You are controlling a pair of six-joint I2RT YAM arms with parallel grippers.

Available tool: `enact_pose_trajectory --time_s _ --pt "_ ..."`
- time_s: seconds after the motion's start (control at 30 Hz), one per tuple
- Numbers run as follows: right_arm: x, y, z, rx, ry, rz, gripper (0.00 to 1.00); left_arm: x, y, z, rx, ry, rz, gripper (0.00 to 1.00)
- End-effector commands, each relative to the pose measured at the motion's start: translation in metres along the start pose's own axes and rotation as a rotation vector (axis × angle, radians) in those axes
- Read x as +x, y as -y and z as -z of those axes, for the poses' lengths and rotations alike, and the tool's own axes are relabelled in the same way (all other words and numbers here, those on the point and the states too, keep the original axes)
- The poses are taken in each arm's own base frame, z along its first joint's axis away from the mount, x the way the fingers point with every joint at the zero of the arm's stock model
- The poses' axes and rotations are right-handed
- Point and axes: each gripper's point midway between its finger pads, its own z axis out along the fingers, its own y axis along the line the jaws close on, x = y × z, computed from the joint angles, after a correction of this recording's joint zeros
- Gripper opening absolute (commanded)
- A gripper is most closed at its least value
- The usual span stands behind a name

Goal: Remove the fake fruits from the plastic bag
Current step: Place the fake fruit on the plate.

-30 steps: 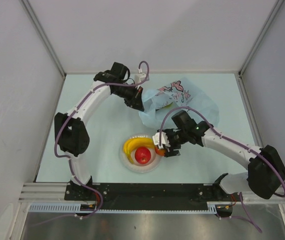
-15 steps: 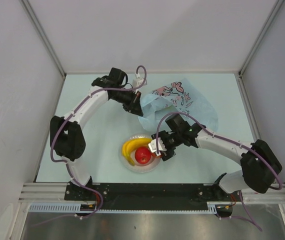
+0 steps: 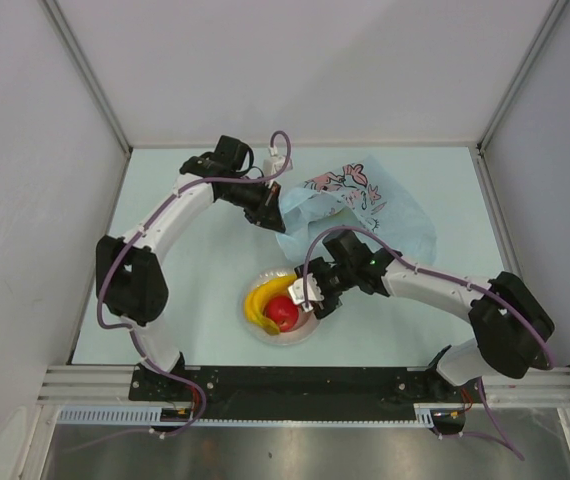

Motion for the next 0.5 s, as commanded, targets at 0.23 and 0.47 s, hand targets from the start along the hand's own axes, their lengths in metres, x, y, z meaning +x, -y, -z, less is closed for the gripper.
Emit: enact_pose_trajectory --time_s 0.23,0.47 --pt "-0.003 0.008 -0.005 0.015 0.016 0.04 0.64 -0.01 0.018 0.014 0.018 0.058 -0.049 0.0" --pt "-0.004 0.009 0.003 0.046 -0.025 -0.012 1.0 -0.016 0.021 0.017 0.028 0.072 -0.054 0.0"
